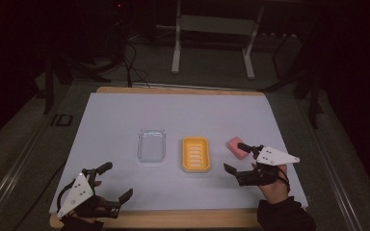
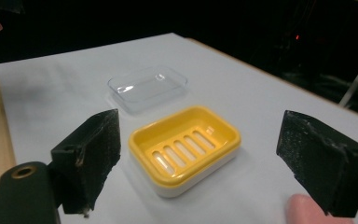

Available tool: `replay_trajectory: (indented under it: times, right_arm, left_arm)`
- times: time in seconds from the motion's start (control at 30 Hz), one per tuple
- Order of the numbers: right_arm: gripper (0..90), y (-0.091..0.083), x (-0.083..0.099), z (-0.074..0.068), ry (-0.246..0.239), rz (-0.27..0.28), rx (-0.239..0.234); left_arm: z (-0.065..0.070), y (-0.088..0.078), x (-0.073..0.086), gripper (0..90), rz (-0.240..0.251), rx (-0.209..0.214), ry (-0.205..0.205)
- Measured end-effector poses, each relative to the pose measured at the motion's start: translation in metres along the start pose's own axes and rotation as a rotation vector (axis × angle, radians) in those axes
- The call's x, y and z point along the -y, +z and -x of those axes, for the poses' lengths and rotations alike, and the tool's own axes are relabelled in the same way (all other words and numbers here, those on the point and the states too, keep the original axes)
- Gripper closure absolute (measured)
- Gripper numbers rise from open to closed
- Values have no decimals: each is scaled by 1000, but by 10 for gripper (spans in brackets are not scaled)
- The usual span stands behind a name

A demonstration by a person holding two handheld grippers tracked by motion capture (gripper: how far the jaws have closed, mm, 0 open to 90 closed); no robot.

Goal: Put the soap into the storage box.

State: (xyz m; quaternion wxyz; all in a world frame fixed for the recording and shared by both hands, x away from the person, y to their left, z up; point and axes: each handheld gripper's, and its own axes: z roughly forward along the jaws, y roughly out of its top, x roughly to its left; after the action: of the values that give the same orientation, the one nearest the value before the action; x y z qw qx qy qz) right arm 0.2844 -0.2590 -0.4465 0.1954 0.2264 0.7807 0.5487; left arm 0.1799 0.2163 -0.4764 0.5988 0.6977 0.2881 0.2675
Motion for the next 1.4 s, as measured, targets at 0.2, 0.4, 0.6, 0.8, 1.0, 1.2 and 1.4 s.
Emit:
replay_trajectory:
  times: [0.2,0.4,0.6,0.8,1.0,1.2,1.4]
  right_arm:
    - [138,-2,-2,1,-62,12,25]
    - [146,2,1,6,-97,-80,24]
    - [159,7,7,15,-56,-199,127]
    - [159,7,16,23,87,-280,212]
    - [178,3,14,26,119,-373,277]
    - [192,-1,16,31,162,-477,302]
    - [175,-5,20,37,233,-604,270]
  left_arm:
    - [0,2,0,6,-12,-1,6]
    - [0,0,0,6,-10,-8,7]
    - [1,0,0,6,-20,-2,15]
    - [0,1,0,6,-25,0,18]
    - [1,1,0,6,-29,6,21]
    - [1,1,0,6,-34,7,19]
    - [1,2,0,6,-37,8,19]
